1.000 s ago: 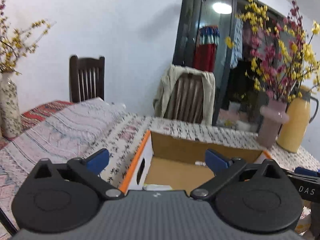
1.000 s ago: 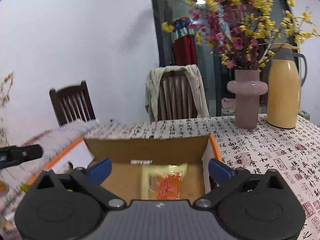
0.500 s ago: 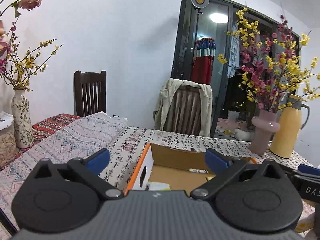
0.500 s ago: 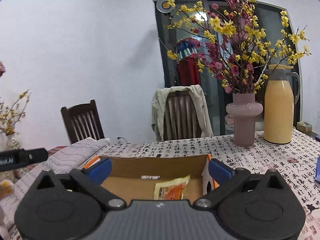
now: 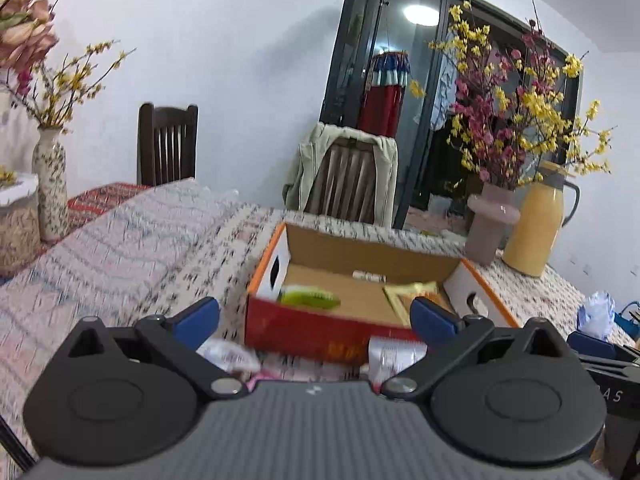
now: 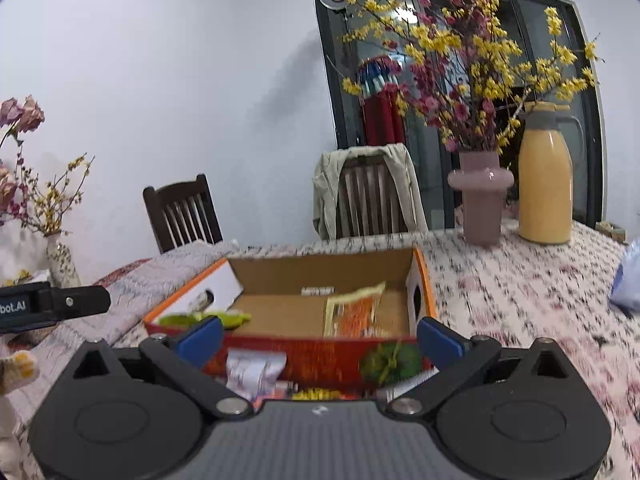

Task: Organize snacks
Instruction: 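Withdraw both grippers from the box back toward the snack pile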

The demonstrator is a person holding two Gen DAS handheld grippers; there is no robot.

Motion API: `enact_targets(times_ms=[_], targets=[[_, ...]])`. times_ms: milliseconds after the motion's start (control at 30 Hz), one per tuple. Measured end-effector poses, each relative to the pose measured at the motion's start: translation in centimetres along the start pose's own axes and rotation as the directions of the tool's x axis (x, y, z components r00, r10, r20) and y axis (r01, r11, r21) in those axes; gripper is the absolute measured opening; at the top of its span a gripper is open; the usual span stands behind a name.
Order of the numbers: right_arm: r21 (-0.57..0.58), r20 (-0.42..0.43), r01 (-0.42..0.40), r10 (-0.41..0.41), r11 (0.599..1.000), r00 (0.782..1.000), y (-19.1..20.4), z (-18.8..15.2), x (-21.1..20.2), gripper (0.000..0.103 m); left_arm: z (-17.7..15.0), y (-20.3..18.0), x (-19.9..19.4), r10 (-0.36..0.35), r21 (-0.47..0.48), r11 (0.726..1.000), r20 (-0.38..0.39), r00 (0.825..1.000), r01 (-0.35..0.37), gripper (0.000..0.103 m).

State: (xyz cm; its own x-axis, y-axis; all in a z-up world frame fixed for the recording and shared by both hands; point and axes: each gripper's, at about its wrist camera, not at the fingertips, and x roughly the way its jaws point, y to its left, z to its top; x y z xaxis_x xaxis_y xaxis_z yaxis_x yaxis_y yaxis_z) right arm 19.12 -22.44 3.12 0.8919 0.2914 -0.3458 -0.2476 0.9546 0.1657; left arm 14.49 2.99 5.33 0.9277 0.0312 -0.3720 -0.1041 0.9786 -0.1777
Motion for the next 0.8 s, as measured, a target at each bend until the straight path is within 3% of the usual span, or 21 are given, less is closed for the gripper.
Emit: enact_targets(times_ms=[800], targets=[[-0.077,-0.063,-0.021,0.016,0.997,0.998,2.0,-6.3,-7.0,0.103,-5.9,3.6,-7.3,0.058,0.02,0.998,-0.013,0.998,-0.058,0.103]])
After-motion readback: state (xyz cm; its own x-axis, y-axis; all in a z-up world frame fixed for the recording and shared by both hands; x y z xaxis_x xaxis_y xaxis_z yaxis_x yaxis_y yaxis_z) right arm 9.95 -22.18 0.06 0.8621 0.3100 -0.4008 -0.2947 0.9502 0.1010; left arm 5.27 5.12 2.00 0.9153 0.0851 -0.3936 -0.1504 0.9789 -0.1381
